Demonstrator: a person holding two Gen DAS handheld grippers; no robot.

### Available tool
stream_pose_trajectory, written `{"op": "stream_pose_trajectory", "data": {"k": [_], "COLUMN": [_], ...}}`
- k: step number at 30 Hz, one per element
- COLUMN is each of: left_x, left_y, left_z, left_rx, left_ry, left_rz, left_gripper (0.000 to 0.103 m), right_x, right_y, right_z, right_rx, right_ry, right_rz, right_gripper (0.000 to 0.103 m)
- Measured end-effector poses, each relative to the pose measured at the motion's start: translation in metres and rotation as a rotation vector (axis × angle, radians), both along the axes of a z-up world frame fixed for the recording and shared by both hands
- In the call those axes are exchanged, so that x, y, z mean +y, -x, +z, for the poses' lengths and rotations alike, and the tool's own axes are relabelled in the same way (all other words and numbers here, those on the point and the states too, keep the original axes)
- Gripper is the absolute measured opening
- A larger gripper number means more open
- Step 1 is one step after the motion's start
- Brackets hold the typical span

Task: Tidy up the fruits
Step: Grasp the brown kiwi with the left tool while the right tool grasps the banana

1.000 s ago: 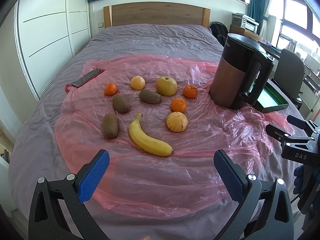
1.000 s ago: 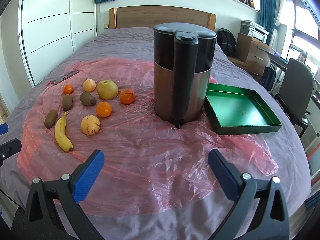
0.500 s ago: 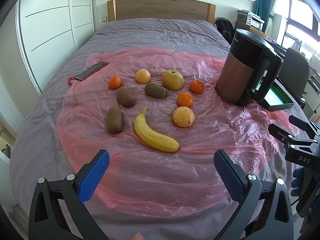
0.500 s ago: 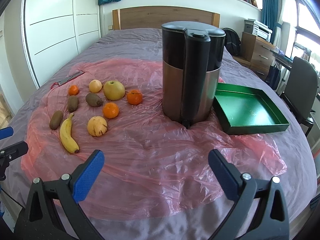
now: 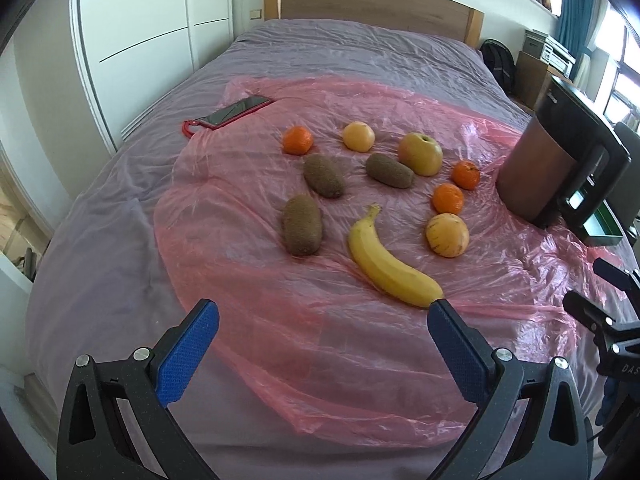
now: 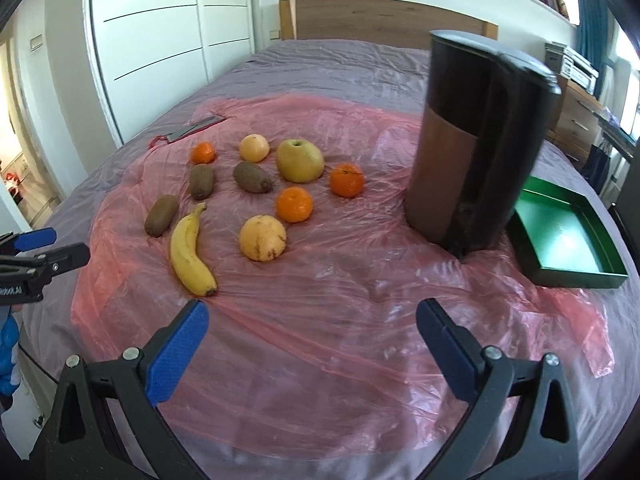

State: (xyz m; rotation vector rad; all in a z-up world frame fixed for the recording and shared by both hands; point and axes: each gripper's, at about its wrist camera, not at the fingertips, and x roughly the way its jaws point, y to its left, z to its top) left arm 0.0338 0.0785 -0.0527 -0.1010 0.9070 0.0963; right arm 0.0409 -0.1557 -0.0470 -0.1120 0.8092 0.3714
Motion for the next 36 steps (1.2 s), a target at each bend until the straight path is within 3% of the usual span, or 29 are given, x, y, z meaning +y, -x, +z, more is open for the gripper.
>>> {"op": "stream_pose_trajectory", "data": {"k": [5, 20, 21, 24, 28, 30, 36], "left_x": [0.03, 0.037, 0.036, 0.034, 0.033, 0.033, 0.032], "left_y": [-0.015, -0.106, -0.111, -0.123, -0.135, -0.14, -0.152], "left_z": [-0.009, -0.054, -0.057, -0.066, -0.078, -0.084, -0.099], "left_rx": [0.019, 0.141, 0.151, 0.181, 0.217, 0.232, 0.273], "left_ry": [0.018, 0.019, 0.021, 0.016, 0.024, 0.04, 0.063], "left_rz": [0.048, 0.011, 0.002, -0.021, -0.034, -0.036, -0.042], "left_gripper": [0.1, 0.068, 0.062, 0.058, 0.053, 0.05, 0.047], "right_x": [0.037, 0.135, 0.139, 0.151, 0.163, 0.163, 0.17], "right_y": [-0.007, -0.044, -0.046, -0.055, -0.068, -0.073, -0.083], "right_z": [-0.009, -0.051, -0.053, -0.06, -0.075, -0.08, -0.091], "right_rx": [0.033, 0.167, 0.172, 0.193, 0.241, 0.262, 0.31], "right_ry": [-0.023, 0.006, 0.012, 0.038, 0.075, 0.081, 0.078], "right_rz": [0.117, 0.358, 0.364, 0.39, 0.41, 0.412, 0.438], "right_gripper": [0.103, 0.103, 0.1, 0.089, 0.062, 0.056, 0.055]}}
